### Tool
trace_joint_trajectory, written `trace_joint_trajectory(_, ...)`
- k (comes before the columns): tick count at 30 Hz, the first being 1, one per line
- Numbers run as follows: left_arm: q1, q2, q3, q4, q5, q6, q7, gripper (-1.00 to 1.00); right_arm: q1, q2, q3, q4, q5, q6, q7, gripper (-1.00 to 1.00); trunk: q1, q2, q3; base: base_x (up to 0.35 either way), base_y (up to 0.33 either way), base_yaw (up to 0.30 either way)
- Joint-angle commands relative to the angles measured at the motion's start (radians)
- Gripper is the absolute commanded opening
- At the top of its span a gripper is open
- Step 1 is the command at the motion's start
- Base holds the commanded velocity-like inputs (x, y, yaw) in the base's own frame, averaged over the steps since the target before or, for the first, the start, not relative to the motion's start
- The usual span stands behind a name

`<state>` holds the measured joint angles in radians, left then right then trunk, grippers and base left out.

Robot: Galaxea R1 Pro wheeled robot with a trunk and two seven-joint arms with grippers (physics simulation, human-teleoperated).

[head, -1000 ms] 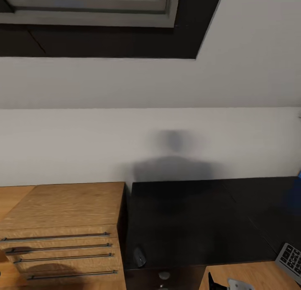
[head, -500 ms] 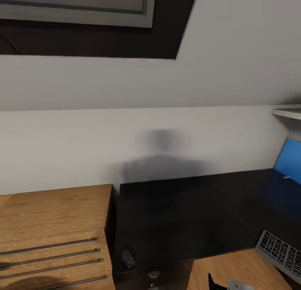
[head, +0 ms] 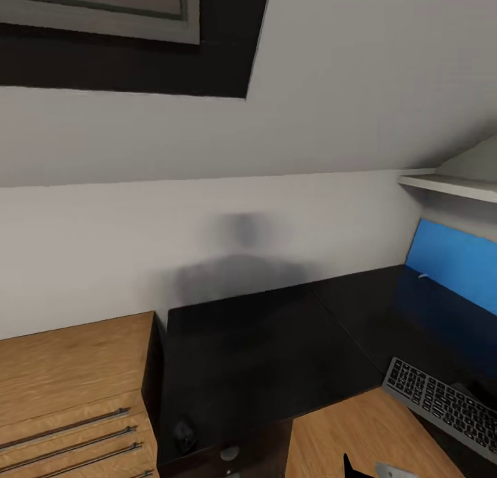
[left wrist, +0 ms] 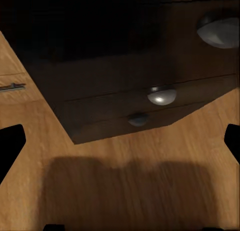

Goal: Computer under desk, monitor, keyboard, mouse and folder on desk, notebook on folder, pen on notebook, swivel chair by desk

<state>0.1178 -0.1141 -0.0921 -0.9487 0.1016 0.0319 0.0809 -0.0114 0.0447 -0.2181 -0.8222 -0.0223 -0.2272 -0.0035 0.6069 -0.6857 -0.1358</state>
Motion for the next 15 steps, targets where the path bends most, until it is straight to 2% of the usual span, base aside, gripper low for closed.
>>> trace_joint_trajectory(1,0.000,0.001,-0.003,-0.002,0.010,0.003,0.006,1.00,-0.001,0.001,-0.001,0.001,-0.002,-0.003,0.000,1.00,0.000,-0.001,-0.001,0.000,0.000,-0.297)
trace_joint_trajectory(15,0.000,0.001,-0.004,0.011,0.010,0.002,0.006,1.00,-0.001,0.001,-0.001,0.011,-0.002,-0.004,-0.001,1.00,0.000,-0.001,-0.005,0.000,0.000,-0.297)
